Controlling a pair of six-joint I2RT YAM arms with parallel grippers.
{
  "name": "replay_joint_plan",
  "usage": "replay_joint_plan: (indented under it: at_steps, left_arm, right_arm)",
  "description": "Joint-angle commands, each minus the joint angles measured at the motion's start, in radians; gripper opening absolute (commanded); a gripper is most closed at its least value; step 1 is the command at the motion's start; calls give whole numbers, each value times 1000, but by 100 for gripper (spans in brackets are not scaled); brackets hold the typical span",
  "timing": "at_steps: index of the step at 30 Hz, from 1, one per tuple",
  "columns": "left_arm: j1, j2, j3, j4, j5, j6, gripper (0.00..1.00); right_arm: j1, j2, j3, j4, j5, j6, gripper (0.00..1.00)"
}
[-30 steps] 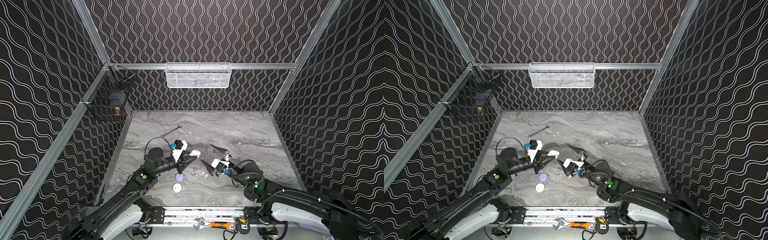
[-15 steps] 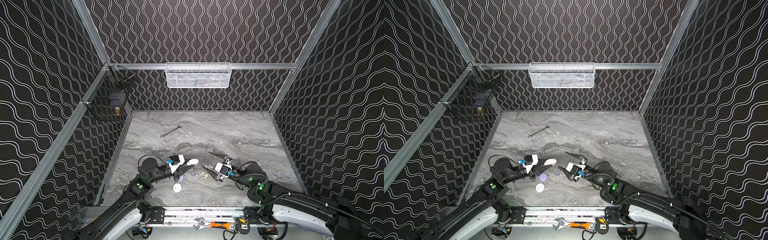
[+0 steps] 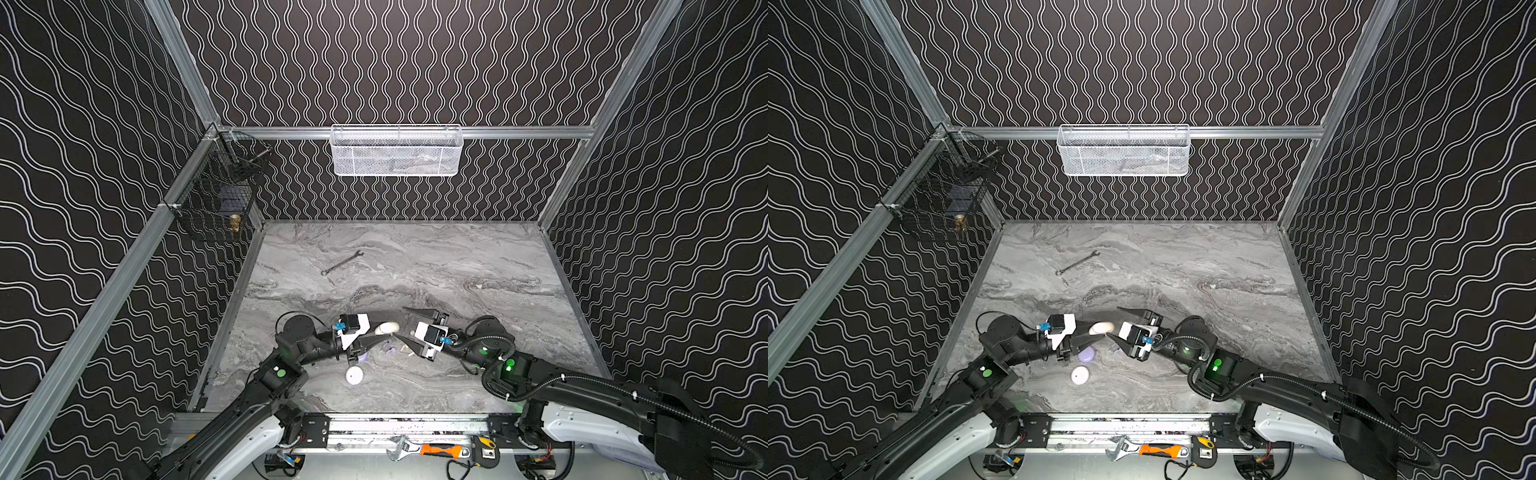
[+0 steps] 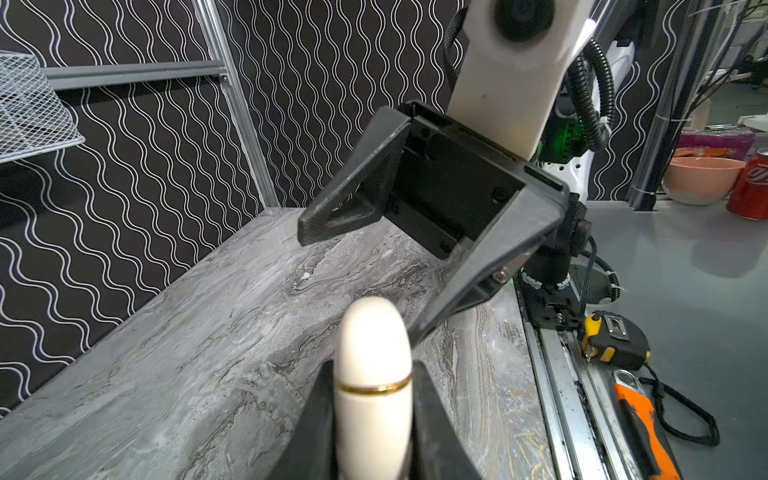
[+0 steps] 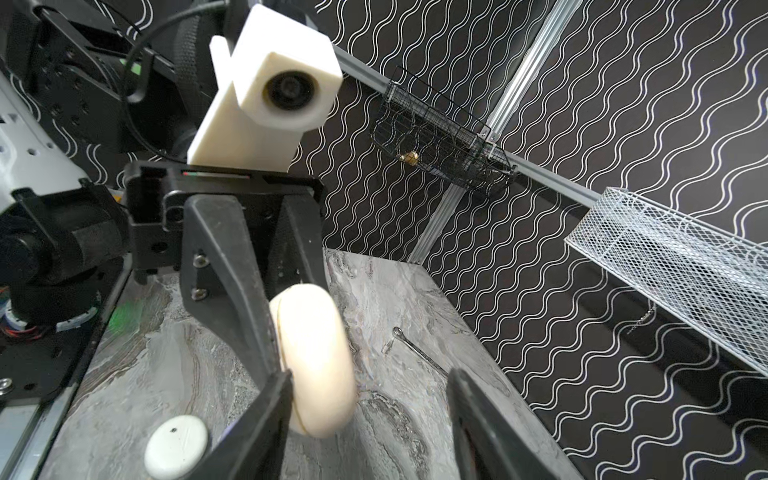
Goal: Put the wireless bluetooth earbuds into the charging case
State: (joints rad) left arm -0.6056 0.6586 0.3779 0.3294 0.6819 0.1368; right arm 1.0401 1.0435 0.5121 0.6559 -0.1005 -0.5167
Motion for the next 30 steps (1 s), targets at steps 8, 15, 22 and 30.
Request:
replay_joint_plan:
  at_steps: [8, 15, 22, 30]
  left_arm:
    - [-1, 2, -3, 50, 45, 20, 0]
    - [-1, 5, 2, 39, 45, 24, 0]
    - [-1, -4, -5, 47, 47, 19, 0]
    - [-2, -16, -24, 118, 90, -14, 0]
  right_arm:
    - [1, 9, 28, 45, 73, 13, 53]
    - [0, -2, 32, 54, 74, 26, 48]
    - [0, 10, 32, 63, 75, 33, 47]
    - [1, 53, 64, 57, 84, 56, 46]
